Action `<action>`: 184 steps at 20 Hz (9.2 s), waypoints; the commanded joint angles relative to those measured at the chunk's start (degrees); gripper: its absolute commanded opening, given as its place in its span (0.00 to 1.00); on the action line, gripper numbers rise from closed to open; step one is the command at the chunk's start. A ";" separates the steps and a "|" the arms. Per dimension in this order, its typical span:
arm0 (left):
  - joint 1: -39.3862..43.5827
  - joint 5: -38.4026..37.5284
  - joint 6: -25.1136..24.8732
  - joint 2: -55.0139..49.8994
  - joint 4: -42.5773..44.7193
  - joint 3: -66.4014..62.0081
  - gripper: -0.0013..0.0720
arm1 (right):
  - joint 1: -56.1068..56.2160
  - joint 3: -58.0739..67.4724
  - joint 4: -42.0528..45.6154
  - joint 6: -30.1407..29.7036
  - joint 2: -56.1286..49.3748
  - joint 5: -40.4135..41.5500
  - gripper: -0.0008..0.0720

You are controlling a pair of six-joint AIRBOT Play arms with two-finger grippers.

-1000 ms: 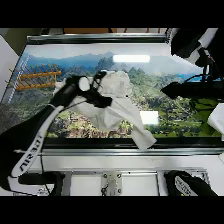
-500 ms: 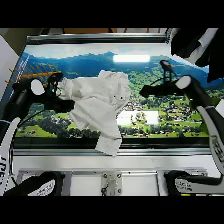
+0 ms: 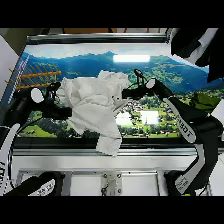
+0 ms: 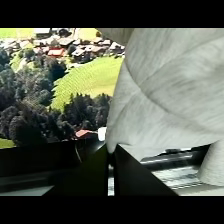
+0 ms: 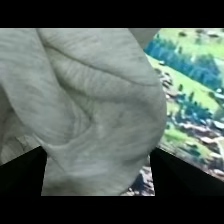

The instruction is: Fold the clothes and pants, and hang the long-sleeved shirts on hangers.

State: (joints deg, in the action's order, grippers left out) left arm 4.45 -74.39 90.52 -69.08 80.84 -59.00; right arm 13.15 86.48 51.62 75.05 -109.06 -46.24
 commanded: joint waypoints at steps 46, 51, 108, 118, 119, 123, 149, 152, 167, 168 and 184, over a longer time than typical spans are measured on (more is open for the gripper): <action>-1.70 9.03 -7.61 -4.83 -17.81 -15.02 0.38 | -3.56 -23.28 27.87 17.18 48.59 0.39 0.29; -1.03 5.95 -0.52 -10.03 -17.38 -29.70 0.88 | -9.64 -21.97 27.74 20.35 51.06 7.04 0.82; 30.56 15.06 26.47 -4.79 15.08 -5.99 0.05 | 14.27 -0.59 24.02 4.17 21.42 -12.07 0.82; 30.58 14.99 26.47 -4.79 14.93 -5.99 0.05 | 17.99 -0.13 25.55 6.56 13.07 -8.41 0.82; 30.58 14.97 26.47 -4.79 14.93 -5.99 0.05 | 17.99 -0.13 27.02 8.31 12.24 -7.54 0.82; 30.56 14.25 26.49 -4.79 14.95 -5.99 0.05 | 17.94 -0.13 33.77 15.58 10.47 -2.73 0.63; 34.77 3.93 16.15 -2.08 0.70 -12.63 0.05 | 9.66 -22.01 39.47 19.98 48.04 -33.79 0.05; 34.73 3.82 16.17 -4.15 0.72 -12.63 0.05 | 7.15 -22.01 39.28 21.00 45.97 -29.66 0.05; 34.75 4.11 15.76 -4.37 0.66 -12.63 0.05 | 6.69 -33.55 23.82 30.01 44.61 -25.59 0.63; 34.73 4.11 15.76 -4.37 0.66 -12.63 0.05 | 6.69 -34.75 23.80 32.52 44.61 -25.27 0.63; 32.81 5.49 15.23 -3.06 0.57 -12.72 0.05 | 6.58 -35.65 31.12 32.39 45.38 -23.28 0.05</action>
State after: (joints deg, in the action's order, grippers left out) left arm 38.48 -69.04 106.19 -73.10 81.34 -71.66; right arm 19.79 48.77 77.56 109.58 -64.86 -65.06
